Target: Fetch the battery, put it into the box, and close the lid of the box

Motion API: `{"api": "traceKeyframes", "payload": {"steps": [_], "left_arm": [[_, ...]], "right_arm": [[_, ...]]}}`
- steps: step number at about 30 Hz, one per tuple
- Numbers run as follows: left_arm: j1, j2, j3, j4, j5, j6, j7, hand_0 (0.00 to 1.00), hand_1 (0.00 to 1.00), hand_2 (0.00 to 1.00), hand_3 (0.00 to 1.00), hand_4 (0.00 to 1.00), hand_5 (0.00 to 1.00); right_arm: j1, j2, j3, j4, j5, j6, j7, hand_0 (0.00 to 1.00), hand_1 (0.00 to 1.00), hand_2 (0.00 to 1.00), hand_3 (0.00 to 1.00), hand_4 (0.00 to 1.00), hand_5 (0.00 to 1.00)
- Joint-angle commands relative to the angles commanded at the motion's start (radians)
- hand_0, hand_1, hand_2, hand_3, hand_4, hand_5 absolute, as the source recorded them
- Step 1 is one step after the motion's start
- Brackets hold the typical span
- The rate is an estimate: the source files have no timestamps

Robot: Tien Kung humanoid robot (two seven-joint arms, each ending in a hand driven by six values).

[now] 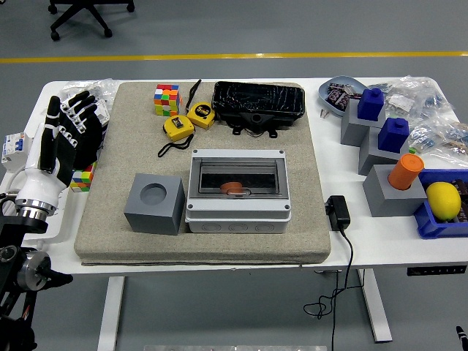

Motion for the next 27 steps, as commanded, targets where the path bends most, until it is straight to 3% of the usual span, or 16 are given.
{"api": "traceKeyframes", "payload": {"steps": [5,11,14,19,26,27], "left_arm": [[-0.004,0.003,0.021,0.008,-0.103,-0.010,0.025,0.711,0.750,0.748,0.721,0.998,0.998],[-0.024,-0.002,0.027,0.012,-0.139,-0.001,0.026,0.701,0.738,0.734,0.709,0.998,0.998],[-0.048,-0.005,0.034,0.010,-0.137,-0.001,0.027,0.701,0.738,0.734,0.709,0.998,0.998],[-0.060,0.006,0.032,-0.009,-0.119,0.013,0.020,0.697,0.738,0.737,0.711,0.998,0.998],[-0.048,0.011,0.006,-0.011,-0.097,0.049,0.015,0.694,0.732,0.726,0.704,0.998,0.998],[-0.050,0.010,0.010,-0.012,-0.080,0.054,0.018,0.693,0.725,0.719,0.698,0.998,0.998]], "right_arm": [[0.009,0.002,-0.039,0.000,0.083,0.007,0.008,0.949,0.856,0.809,0.822,0.998,0.998],[0.016,-0.008,-0.148,0.000,0.311,0.026,0.040,0.939,0.851,0.804,0.819,0.998,0.998],[0.037,-0.034,-0.196,0.000,0.402,0.030,0.046,0.939,0.851,0.804,0.819,0.998,0.998],[0.070,-0.067,-0.241,0.000,0.463,0.036,0.058,0.944,0.852,0.804,0.816,0.998,0.998],[0.090,-0.078,-0.287,0.000,0.484,0.045,0.061,0.944,0.850,0.803,0.817,0.998,0.998],[0.090,-0.076,-0.285,0.000,0.465,0.044,0.056,0.909,0.769,0.711,0.679,0.998,0.998]]}}
